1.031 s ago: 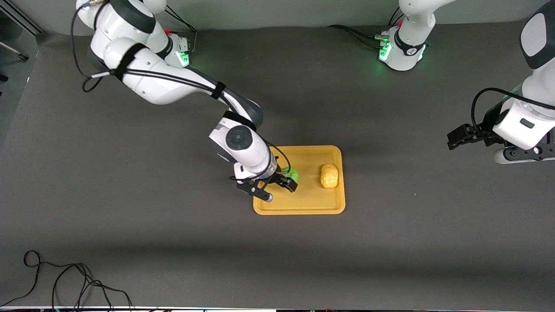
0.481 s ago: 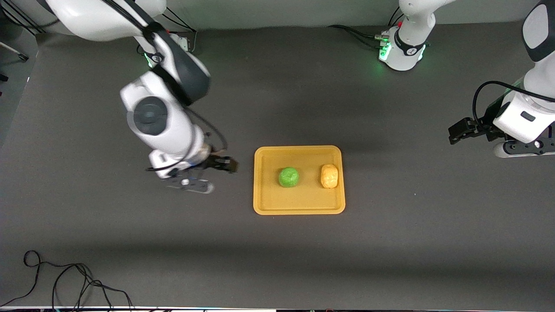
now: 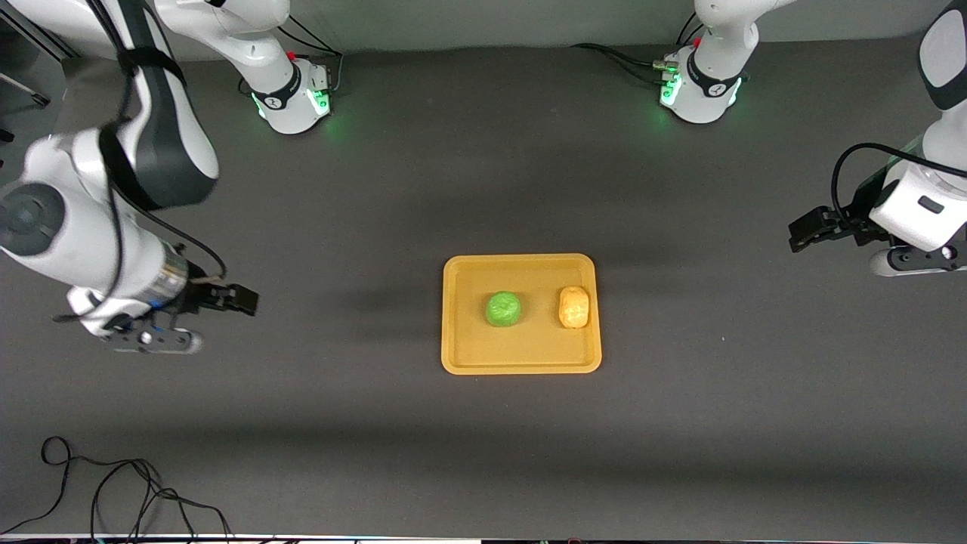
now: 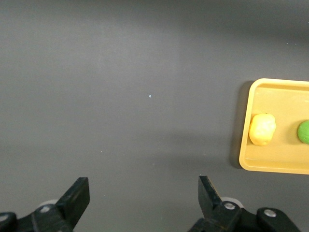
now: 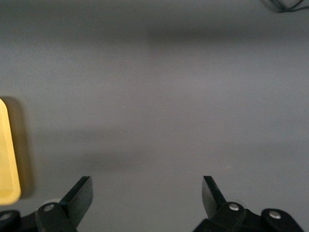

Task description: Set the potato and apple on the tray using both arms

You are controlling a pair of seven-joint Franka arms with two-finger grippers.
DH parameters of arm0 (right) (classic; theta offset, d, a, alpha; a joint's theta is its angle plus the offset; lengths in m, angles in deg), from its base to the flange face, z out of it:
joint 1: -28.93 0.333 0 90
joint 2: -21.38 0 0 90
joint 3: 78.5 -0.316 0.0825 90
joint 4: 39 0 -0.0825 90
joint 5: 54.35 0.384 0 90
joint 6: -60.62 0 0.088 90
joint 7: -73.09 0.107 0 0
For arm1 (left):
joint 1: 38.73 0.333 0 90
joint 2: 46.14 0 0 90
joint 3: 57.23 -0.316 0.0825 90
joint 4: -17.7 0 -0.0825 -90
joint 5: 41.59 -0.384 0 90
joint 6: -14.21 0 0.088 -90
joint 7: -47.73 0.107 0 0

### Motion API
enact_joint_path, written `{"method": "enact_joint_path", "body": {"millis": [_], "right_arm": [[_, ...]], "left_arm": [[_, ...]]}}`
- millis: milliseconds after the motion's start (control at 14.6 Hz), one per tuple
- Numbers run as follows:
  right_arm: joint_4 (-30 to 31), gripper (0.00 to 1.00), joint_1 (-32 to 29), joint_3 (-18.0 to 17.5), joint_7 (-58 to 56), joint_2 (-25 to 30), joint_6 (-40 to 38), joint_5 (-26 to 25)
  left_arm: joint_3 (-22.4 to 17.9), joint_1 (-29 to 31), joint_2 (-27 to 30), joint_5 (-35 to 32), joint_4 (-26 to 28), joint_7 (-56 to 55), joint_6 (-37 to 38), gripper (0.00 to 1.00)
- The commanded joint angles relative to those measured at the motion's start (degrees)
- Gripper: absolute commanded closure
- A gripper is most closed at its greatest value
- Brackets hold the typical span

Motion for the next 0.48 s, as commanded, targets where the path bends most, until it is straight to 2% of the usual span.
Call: {"method": "enact_joint_path", "body": {"millis": [0, 137, 206, 412], "right_arm": [[4.4, 0.00, 1.3, 5.6, -7.4, 7.4, -4.3, 2.4], [5.0, 0.00, 1.7, 8.4, -7.8, 9.9, -5.5, 6.2], [4.9, 0.00, 2.3, 8.6, -7.7, 9.9, -5.5, 6.3], [3.6, 0.00, 2.5, 8.6, -6.8, 9.4, -5.2, 6.6]], "left_arm": [[-14.3, -14.4, 2.5, 0.5, 1.8, 0.1, 0.2, 0.00], [-21.2, -21.6, 3.4, 0.0, 1.9, 0.1, 0.6, 0.00], [-22.8, -23.2, 3.7, 0.0, 2.4, 0.2, 0.6, 0.00], [-23.3, -23.3, 4.1, -0.2, 2.6, 1.0, 0.4, 0.00]]}}
